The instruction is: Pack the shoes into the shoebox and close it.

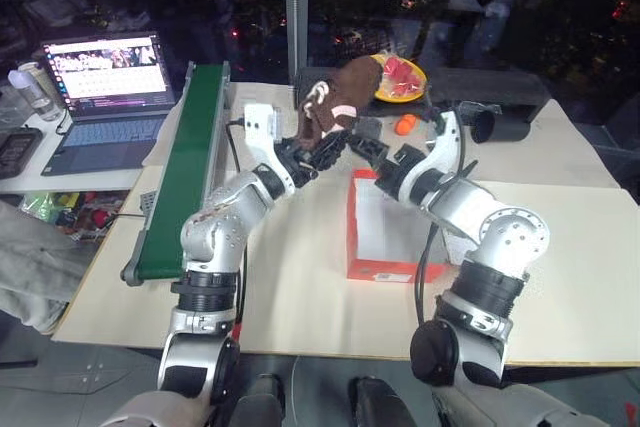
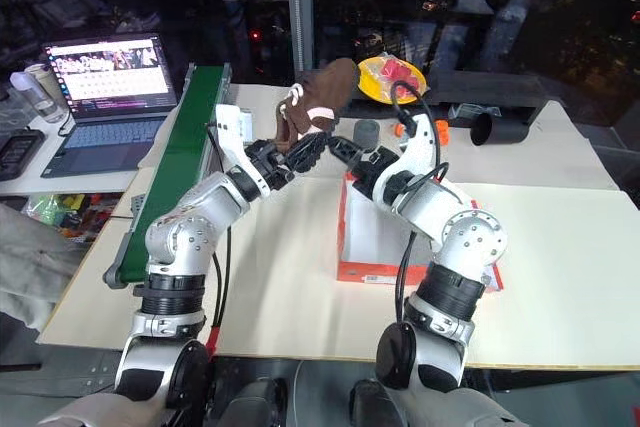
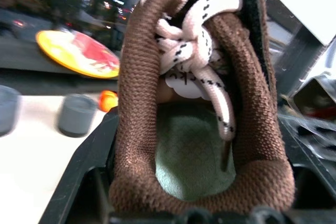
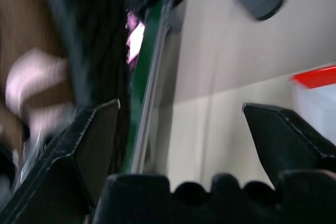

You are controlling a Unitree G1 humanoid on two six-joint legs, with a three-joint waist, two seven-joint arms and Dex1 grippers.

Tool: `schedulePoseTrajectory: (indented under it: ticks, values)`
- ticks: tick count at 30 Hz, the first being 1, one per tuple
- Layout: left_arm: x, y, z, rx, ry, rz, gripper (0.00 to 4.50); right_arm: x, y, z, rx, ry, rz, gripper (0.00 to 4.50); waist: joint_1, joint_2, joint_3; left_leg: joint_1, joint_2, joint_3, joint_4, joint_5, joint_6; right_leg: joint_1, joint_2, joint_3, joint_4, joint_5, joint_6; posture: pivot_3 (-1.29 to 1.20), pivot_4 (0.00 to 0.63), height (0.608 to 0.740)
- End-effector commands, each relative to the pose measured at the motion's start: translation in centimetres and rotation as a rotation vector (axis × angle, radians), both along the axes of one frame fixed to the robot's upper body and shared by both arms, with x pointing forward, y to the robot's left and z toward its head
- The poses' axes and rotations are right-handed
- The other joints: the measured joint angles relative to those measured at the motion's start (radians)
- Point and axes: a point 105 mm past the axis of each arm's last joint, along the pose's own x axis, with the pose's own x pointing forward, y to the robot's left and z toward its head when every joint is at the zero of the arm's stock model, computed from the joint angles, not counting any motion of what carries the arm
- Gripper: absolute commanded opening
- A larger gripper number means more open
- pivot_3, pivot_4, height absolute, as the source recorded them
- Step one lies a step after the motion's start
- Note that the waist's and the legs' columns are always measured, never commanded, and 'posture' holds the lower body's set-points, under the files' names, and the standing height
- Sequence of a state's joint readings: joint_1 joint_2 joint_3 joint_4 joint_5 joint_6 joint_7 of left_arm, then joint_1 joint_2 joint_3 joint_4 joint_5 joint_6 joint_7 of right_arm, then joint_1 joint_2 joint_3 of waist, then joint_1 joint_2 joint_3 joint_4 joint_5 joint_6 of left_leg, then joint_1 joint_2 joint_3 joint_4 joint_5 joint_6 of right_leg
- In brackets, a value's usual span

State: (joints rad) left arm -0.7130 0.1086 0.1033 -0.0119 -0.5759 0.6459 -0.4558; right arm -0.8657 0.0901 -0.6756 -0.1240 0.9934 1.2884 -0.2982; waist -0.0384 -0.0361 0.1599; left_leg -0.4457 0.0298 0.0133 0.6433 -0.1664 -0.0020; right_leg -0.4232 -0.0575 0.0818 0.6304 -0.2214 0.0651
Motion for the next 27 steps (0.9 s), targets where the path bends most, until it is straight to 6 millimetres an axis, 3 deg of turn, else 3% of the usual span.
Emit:
schedulePoseTrajectory:
  ticks: [1, 5, 10, 22, 27]
  values:
    - [-0.3, -0.6, 0.6, -0.010, -0.014, -0.032, 2.81, -0.9, 1.4, 3.9, 0.126, -0.113, 0.051, 4.50, -0.009, 0.000, 0.000, 0.000, 0.000, 0.000, 0.000, 0.000, 0.000, 0.000, 0.000, 0.000, 0.000, 0.000, 0.000, 0.00, 0.150, 0.740]
    - [0.5, 0.3, 0.4, -0.016, 0.003, 0.008, 2.81, -1.1, 0.9, 3.6, 0.108, -0.105, 0.032, 4.50, -0.010, 0.000, 0.000, 0.000, 0.000, 0.000, 0.000, 0.000, 0.000, 0.000, 0.000, 0.000, 0.000, 0.000, 0.000, 0.00, 0.150, 0.740]
    - [2.2, 1.7, 0.0, 0.042, -0.001, 0.107, 2.81, -1.1, -0.2, 1.8, 0.103, -0.053, -0.013, 4.50, -0.009, 0.001, 0.000, 0.000, 0.000, 0.000, 0.000, 0.000, 0.000, 0.001, 0.000, 0.000, -0.001, 0.000, 0.000, 0.00, 0.150, 0.740]
    - [1.0, -0.1, 0.4, 0.079, -0.046, 0.022, 2.81, -0.9, 0.2, -0.4, 0.060, 0.006, -0.026, 4.50, -0.006, 0.001, 0.000, -0.001, 0.000, -0.001, 0.000, 0.000, 0.000, 0.000, 0.000, 0.000, -0.001, 0.000, 0.000, 0.00, 0.150, 0.740]
    - [0.1, -1.2, -0.4, 0.117, -0.026, -0.058, 2.81, -0.4, 0.1, 0.3, 0.081, -0.010, -0.034, 4.50, -0.008, 0.001, 0.000, -0.001, 0.000, -0.001, 0.000, 0.000, 0.000, 0.000, 0.000, 0.000, -0.001, 0.000, 0.000, 0.00, 0.150, 0.740]
